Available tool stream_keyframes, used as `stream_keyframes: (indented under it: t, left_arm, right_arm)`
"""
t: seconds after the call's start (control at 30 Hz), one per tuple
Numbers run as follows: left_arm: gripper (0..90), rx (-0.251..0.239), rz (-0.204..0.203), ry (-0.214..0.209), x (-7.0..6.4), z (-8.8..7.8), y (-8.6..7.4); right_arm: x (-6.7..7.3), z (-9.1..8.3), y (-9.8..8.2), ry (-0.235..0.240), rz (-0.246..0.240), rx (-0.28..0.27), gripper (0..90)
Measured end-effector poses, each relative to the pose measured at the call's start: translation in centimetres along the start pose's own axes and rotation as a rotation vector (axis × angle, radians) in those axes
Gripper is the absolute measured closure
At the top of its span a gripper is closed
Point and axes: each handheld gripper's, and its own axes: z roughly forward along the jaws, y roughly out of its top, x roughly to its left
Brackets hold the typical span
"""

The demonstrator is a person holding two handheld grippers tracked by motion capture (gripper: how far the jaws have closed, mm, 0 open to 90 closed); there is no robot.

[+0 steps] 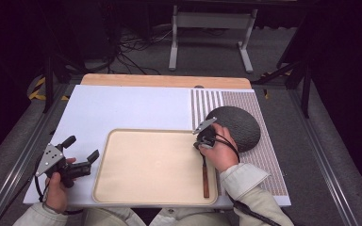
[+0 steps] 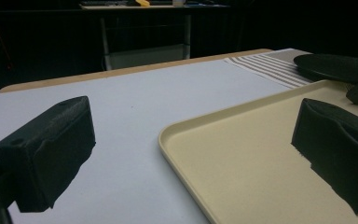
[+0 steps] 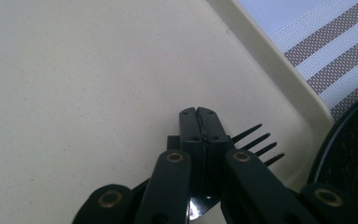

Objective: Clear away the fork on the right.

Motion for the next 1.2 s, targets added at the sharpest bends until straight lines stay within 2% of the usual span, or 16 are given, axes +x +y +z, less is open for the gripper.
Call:
stream_keyframes:
  t: [0.2, 0.37, 0.43, 0.6, 0.67, 0.73, 0.83, 0.93, 1.07, 1.2]
  left_arm:
    - [0.1, 0.000, 0.000, 0.000, 0.0, 0.0, 0.0]
    - [0.1, -0.001, -0.001, 0.000, 0.0, 0.0, 0.0]
    - [0.0, 0.000, 0.001, -0.001, 0.0, 0.0, 0.0]
    - [0.1, 0.000, 0.001, -0.002, 0.0, 0.0, 0.0]
    - [0.0, -0.005, 0.003, -0.006, -0.1, 0.0, 0.0]
    - [0.0, -0.007, 0.001, -0.006, -0.1, 0.0, 0.0]
    - [0.1, -0.004, 0.001, -0.004, 0.0, -0.1, 0.1]
    - [0.0, -0.005, 0.002, -0.003, -0.1, 0.0, 0.0]
    - [0.1, -0.005, 0.002, -0.005, -0.1, 0.0, 0.0]
    - [0.0, -0.008, -0.001, -0.004, -0.1, 0.0, 0.1]
  right_arm:
    - [0.0, -0.6, 0.2, -0.008, 0.000, -0.023, 89.9]
    - [0.5, -1.9, 0.6, -0.004, -0.002, -0.076, 77.1]
    - [0.7, -2.6, 0.8, 0.008, -0.002, -0.109, 66.5]
    - [1.1, -3.6, 1.4, 0.021, -0.022, -0.197, 30.7]
    - [1.2, -3.9, 1.4, 0.013, -0.024, -0.208, 22.7]
    - [1.3, -4.2, 1.4, 0.006, -0.029, -0.209, 20.7]
    - [1.3, -4.9, 1.4, -0.003, -0.058, -0.255, 15.0]
    - [1.3, -5.9, 1.0, 0.006, -0.051, -0.302, 13.9]
    - [1.2, -6.8, 0.3, 0.002, -0.023, -0.332, 13.9]
    - [0.9, -8.0, -0.8, -0.004, -0.007, -0.401, 12.5]
